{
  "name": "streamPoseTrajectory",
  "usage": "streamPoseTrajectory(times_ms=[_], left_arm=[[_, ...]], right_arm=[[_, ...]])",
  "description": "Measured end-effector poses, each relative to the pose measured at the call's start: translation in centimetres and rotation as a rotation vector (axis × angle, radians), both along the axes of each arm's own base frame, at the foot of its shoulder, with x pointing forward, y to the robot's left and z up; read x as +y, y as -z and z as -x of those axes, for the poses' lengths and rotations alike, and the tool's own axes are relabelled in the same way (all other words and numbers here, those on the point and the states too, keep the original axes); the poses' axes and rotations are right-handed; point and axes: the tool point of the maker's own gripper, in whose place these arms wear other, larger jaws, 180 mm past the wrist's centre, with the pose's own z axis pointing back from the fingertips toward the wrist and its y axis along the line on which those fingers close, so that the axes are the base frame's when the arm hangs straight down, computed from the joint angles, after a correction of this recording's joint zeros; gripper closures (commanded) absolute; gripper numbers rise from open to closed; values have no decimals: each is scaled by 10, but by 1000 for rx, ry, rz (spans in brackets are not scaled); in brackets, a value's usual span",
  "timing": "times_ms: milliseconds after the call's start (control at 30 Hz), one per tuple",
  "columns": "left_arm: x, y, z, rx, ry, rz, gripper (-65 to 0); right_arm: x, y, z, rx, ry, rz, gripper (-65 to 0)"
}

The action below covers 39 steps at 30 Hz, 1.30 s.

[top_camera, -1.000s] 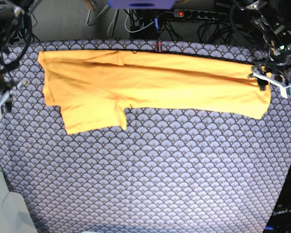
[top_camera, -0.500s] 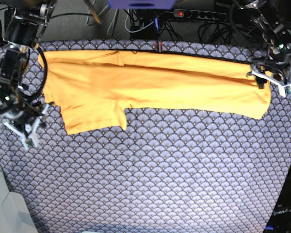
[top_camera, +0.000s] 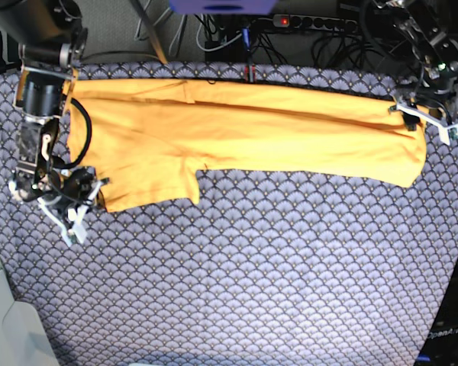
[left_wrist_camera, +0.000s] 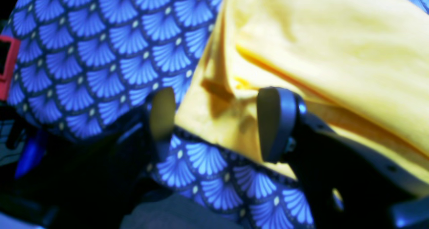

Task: Fold the T-shirt properly
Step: 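Grasp the sleeve end of the folded strip with the right gripper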

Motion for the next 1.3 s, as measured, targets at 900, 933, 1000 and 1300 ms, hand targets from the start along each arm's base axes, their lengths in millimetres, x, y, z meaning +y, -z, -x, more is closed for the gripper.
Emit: streamPoseTrajectory(times_ms=[900, 933, 1000, 1300], left_arm=[[-2, -5, -13, -34, 1, 7, -379], [-2, -4, -13, -29, -1, 8, -379], [-2, -5, -14, -33, 2, 8, -379], [-1, -6, -13, -34, -1, 5, -380]], right_arm=[[10, -67, -25, -79, -68, 148, -190], [14, -72, -23, -92, -75, 151, -190], [22, -65, -14, -66, -83, 152, -190], [37, -48, -4, -26, -97, 122, -190]])
